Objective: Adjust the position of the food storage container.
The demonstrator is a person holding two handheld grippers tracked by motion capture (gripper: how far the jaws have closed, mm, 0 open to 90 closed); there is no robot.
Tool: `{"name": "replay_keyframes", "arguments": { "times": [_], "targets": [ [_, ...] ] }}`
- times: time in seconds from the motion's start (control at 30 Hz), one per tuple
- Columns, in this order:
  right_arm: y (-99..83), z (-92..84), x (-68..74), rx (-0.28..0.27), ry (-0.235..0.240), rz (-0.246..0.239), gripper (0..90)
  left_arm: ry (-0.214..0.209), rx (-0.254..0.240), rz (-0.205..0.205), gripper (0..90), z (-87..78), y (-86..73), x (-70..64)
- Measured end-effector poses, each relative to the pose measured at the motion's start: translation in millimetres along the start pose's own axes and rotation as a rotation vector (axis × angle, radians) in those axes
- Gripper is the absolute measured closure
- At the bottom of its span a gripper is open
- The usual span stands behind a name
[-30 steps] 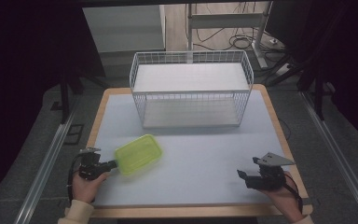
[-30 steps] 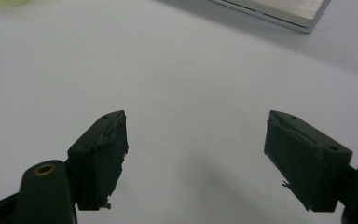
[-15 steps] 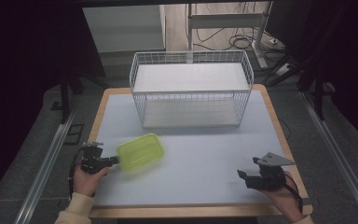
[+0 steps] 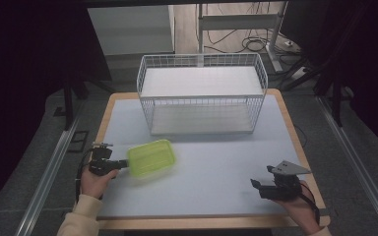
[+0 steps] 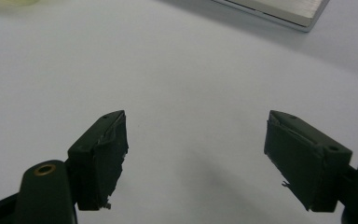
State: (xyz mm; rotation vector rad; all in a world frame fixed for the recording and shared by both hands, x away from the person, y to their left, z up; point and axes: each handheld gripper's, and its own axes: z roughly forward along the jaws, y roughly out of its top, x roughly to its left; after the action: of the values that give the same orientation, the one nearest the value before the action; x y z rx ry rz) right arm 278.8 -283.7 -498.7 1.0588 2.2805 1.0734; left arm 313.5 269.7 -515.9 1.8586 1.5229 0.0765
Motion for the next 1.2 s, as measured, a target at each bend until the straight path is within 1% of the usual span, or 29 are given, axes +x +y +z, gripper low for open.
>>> {"name": "replay_keyframes", "arguments": {
  "times": [0.07, 0.17, 0.27, 0.47, 0.57, 0.67, 0.73, 0.8, 0.9, 0.97, 1.2],
  "targets": [
    [0.0, 0.0, -0.1, 0.000, 0.000, 0.000, 21.8, 0.005, 0.008, 0.005, 89.5, 1.4, 2.3, -0.2],
    [0.0, -0.1, -0.2, 0.000, 0.000, 0.001, 21.8, 0.001, 0.010, 0.002, 89.5, 3.9, 5.7, 0.7],
    [-0.2, 0.1, 0.0, 0.002, 0.001, 0.000, 21.8, -0.012, 0.008, -0.012, 89.6, 5.9, 7.9, 3.3],
    [-0.2, 0.6, 0.1, 0.004, 0.000, -0.001, 21.9, -0.015, 0.014, -0.021, 89.5, 9.5, 10.5, 7.3],
    [-0.2, 0.7, 0.2, 0.004, 0.000, 0.000, 21.8, -0.008, 0.019, -0.016, 89.5, 10.0, 13.3, 7.5],
    [-0.2, 0.8, 0.4, 0.005, -0.001, -0.001, 21.9, -0.011, 0.016, -0.012, 89.6, 10.6, 17.8, 5.2],
    [-0.2, 0.9, 0.6, 0.006, -0.001, -0.002, 21.8, -0.011, 0.026, 0.002, 89.6, 13.0, 21.2, 3.4],
    [-0.1, 0.7, 0.5, 0.006, 0.000, -0.002, 21.8, -0.024, 0.029, 0.002, 89.6, 17.0, 23.0, 1.7],
    [-0.1, 0.3, 0.2, 0.004, -0.001, -0.001, 21.8, -0.011, 0.043, 0.017, 89.6, 24.2, 25.7, -2.8],
    [-0.2, 0.1, 0.0, 0.003, -0.001, 0.000, 21.8, -0.013, 0.047, 0.024, 89.6, 27.1, 27.8, -5.2],
    [0.0, 0.0, 0.2, 0.002, -0.002, -0.001, 21.9, -0.035, 0.058, 0.058, 89.6, 40.5, 36.2, -23.1]
  ]
}}
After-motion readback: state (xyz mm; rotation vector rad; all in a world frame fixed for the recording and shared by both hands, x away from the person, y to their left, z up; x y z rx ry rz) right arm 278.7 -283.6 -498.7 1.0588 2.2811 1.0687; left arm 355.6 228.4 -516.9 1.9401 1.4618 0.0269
